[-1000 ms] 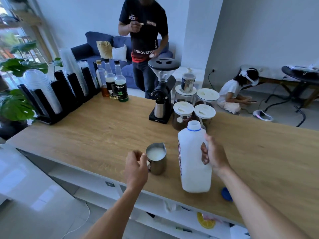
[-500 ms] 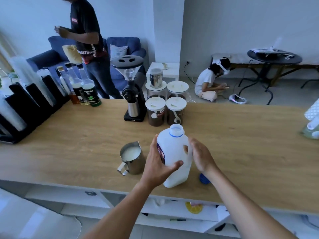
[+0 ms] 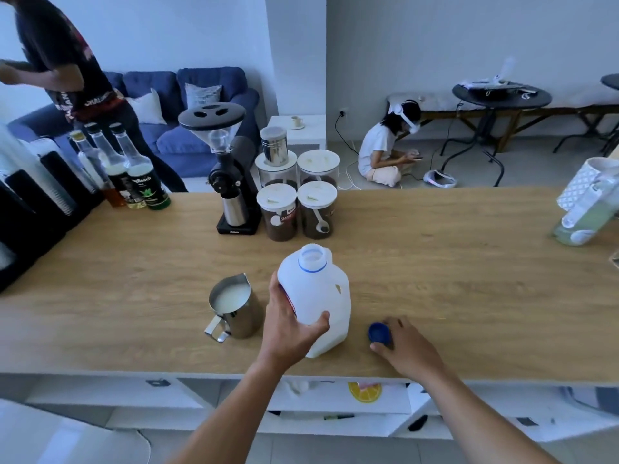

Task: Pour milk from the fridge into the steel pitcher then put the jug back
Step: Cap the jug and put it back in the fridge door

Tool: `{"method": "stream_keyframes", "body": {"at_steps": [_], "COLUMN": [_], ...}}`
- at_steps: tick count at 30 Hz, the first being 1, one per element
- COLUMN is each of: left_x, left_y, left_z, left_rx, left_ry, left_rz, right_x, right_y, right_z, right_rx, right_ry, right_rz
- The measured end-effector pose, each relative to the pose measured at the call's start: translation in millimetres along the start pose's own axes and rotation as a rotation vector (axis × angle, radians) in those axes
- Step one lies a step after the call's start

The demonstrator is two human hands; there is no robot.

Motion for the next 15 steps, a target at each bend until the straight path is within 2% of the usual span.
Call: {"method": "stream_keyframes", "body": {"at_steps": [5,9,11,15], "left_x": [0.4,-1.6,-1.4,-0.1], "left_y": [0.8,-0.7,-1.2,-1.0], "left_z": [-1.9,-1.9,-1.0,-2.2], "left_rx": [-0.019,0.002,0.019,0.044], "left_ry": [-0.009,-0.002,0.01,0.013], "left_rz": [-0.001,-0.015,-0.02,-0.018], "right_x": [-6.8,-7.9,-4.1,17.2], "right_y": [13.1,67.4,102.3,151.9], "right_z": [12.7,41.1,67.9,123.9], "right_rx": [0.18,-0.164,-0.284,-0.216], "right_ry": [0.05,0.081,0.211,0.495], "right_rz": [-0.021,-0.168,-0.24,-0.31]}}
Point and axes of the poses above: each hand's wrist, its own x-axis away from the middle knuckle, its own y-axis out of the back of the hand, z = x × y, the point moved 1 cm from there along -x, towards the middle knuckle
